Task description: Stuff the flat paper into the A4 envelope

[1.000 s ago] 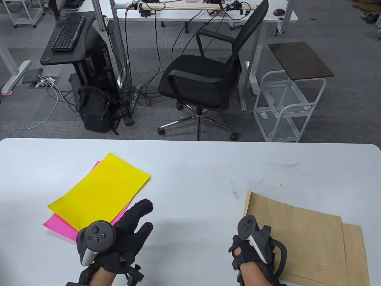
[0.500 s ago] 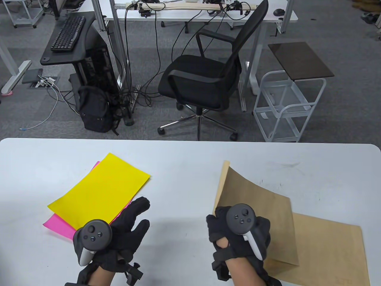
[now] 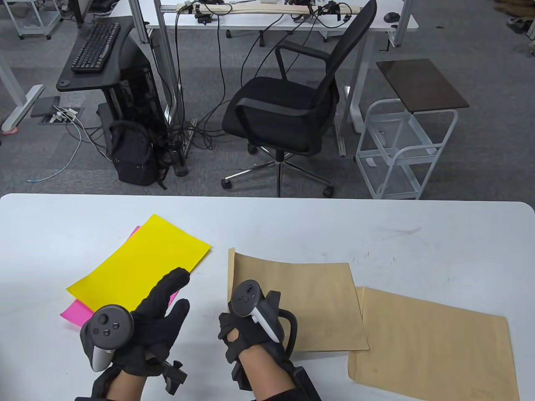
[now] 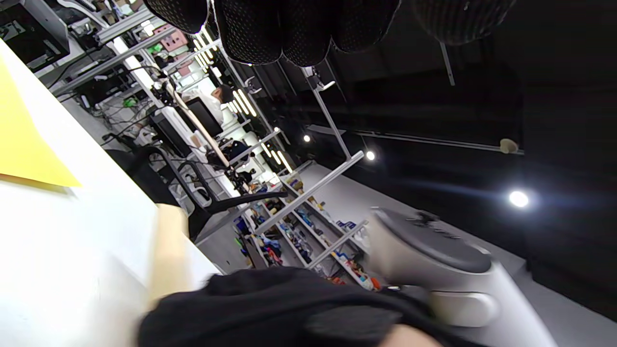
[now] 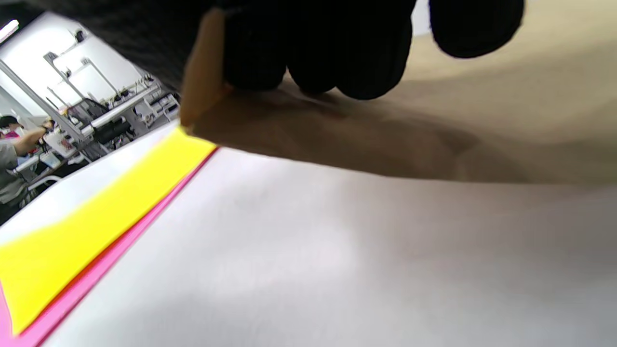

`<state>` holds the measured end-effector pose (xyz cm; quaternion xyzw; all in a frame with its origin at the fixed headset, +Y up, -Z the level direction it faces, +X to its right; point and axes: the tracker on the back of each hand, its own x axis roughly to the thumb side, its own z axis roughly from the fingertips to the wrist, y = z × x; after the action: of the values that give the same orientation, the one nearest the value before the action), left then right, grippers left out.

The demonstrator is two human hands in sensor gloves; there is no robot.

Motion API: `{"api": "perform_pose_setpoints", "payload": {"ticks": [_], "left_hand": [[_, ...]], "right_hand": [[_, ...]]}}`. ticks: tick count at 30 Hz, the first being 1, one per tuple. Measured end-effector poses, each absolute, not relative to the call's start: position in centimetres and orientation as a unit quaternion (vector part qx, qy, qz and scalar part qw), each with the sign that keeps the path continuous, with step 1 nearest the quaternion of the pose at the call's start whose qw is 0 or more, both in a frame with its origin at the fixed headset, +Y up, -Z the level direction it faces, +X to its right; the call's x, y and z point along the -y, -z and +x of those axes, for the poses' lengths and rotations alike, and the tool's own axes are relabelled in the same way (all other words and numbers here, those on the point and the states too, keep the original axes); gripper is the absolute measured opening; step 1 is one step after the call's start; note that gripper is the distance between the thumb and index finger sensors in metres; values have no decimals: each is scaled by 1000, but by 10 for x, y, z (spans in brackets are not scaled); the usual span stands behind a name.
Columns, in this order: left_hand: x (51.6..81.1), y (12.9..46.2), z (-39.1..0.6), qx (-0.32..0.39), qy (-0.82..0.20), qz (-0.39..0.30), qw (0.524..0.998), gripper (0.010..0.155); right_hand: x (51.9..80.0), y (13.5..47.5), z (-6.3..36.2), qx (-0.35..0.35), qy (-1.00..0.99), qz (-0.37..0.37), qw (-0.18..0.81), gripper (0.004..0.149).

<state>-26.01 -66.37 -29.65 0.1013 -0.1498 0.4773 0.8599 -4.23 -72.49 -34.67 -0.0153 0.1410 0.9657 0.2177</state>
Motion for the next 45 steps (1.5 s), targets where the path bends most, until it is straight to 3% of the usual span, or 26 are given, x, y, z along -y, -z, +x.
{"api": "perform_pose_setpoints", "payload": {"ticks": [7, 15, 19, 25, 33, 41, 45], "left_hand": [[663, 296, -261, 149, -480, 99, 859, 68], [667, 298, -259, 145, -477, 90, 862, 68], [669, 298, -256, 147, -478, 81, 862, 68], [672, 298, -246, 149, -461, 69, 872, 68], [672, 298, -239, 153, -442, 64, 882, 69], [677, 308, -252, 112, -443, 31, 889, 70], [672, 321, -272, 16, -422, -8, 907, 74]], "right_hand": [[762, 358, -58, -201, -954, -26, 220, 39], [762, 358, -44, -217, -923, -9, 317, 50], [738, 353, -27, -194, -908, 40, 370, 55], [677, 334, 21, -123, -891, 152, 409, 63], [619, 304, 98, -43, -882, 187, 430, 65], [626, 293, 154, -9, -877, 183, 445, 65], [640, 298, 165, -13, -872, 178, 456, 64]]}}
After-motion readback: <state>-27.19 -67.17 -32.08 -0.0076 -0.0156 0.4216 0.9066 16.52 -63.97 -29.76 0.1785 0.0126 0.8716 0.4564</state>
